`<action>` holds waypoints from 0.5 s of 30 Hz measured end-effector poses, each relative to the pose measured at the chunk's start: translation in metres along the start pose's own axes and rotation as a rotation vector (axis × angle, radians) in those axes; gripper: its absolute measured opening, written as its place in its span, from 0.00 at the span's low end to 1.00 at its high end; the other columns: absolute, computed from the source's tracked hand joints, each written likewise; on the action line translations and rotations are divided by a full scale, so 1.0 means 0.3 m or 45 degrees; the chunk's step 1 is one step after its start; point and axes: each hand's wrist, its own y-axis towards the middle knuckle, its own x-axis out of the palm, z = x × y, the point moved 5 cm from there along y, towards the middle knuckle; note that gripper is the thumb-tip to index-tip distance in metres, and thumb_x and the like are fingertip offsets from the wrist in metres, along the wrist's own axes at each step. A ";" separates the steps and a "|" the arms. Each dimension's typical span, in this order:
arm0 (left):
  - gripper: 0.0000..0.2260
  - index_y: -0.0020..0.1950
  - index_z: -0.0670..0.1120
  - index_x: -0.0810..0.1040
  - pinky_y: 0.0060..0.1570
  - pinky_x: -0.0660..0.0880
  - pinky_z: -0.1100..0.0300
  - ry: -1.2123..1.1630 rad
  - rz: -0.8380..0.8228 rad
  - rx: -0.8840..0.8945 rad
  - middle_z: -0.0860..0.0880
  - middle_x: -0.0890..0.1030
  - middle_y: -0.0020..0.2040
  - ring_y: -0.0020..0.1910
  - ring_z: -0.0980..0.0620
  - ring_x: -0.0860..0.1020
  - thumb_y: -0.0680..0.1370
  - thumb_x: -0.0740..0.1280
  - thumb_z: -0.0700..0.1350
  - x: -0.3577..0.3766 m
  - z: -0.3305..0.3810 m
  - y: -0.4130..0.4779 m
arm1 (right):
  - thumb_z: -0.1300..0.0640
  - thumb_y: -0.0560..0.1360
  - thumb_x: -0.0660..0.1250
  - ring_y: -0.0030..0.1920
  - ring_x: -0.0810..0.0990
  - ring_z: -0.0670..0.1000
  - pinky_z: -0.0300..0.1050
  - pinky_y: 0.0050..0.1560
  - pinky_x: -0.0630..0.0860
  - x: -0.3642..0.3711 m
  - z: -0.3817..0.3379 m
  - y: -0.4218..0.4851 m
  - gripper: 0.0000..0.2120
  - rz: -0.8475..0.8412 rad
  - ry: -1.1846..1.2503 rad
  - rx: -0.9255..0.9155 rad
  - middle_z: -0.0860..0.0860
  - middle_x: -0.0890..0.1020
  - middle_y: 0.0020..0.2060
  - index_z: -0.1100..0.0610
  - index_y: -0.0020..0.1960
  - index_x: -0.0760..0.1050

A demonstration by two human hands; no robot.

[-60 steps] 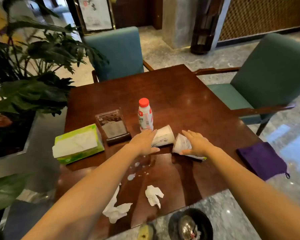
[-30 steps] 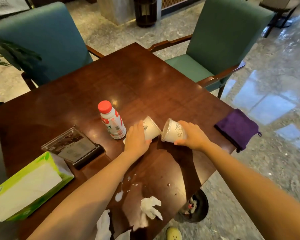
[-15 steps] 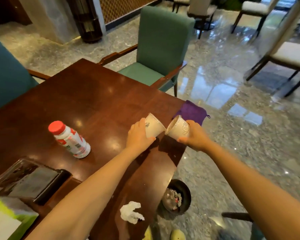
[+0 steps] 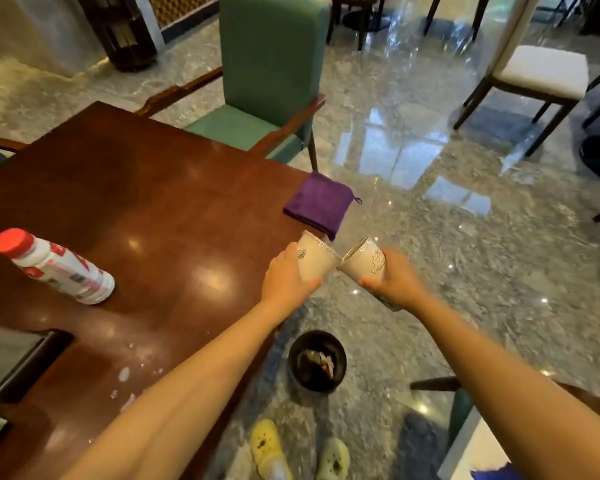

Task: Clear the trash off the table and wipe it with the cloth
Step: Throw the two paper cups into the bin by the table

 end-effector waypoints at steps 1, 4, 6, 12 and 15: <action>0.28 0.61 0.46 0.67 0.50 0.74 0.47 -0.019 0.001 -0.011 0.45 0.76 0.56 0.56 0.42 0.74 0.66 0.73 0.53 0.039 0.009 -0.011 | 0.36 0.55 0.68 0.42 0.79 0.54 0.48 0.36 0.75 0.008 0.038 -0.013 0.31 0.004 -0.006 0.017 0.52 0.79 0.43 0.54 0.51 0.72; 0.30 0.61 0.46 0.67 0.50 0.75 0.45 -0.077 -0.030 -0.071 0.45 0.77 0.56 0.55 0.42 0.75 0.64 0.73 0.54 0.167 0.012 -0.044 | 0.38 0.57 0.70 0.47 0.78 0.55 0.51 0.44 0.77 0.066 0.150 -0.048 0.34 -0.069 -0.012 0.059 0.53 0.78 0.48 0.55 0.57 0.71; 0.33 0.64 0.45 0.66 0.52 0.75 0.44 -0.098 -0.068 -0.134 0.44 0.76 0.58 0.57 0.42 0.74 0.64 0.73 0.54 0.260 -0.017 -0.066 | 0.37 0.56 0.70 0.47 0.78 0.54 0.52 0.44 0.78 0.113 0.217 -0.064 0.34 -0.111 -0.020 0.090 0.53 0.79 0.48 0.54 0.57 0.72; 0.38 0.71 0.46 0.60 0.57 0.74 0.46 0.044 -0.300 -0.418 0.43 0.71 0.66 0.64 0.41 0.71 0.68 0.73 0.56 0.518 -0.211 -0.118 | 0.42 0.61 0.75 0.51 0.77 0.56 0.51 0.47 0.77 0.298 0.378 -0.106 0.34 -0.220 -0.043 0.239 0.55 0.77 0.54 0.56 0.61 0.69; 0.38 0.71 0.44 0.59 0.58 0.72 0.46 0.116 -0.378 -0.503 0.41 0.71 0.66 0.64 0.40 0.70 0.68 0.72 0.55 0.642 -0.328 -0.119 | 0.44 0.64 0.75 0.55 0.75 0.57 0.50 0.49 0.75 0.423 0.451 -0.094 0.35 -0.263 -0.086 0.286 0.56 0.75 0.57 0.58 0.64 0.67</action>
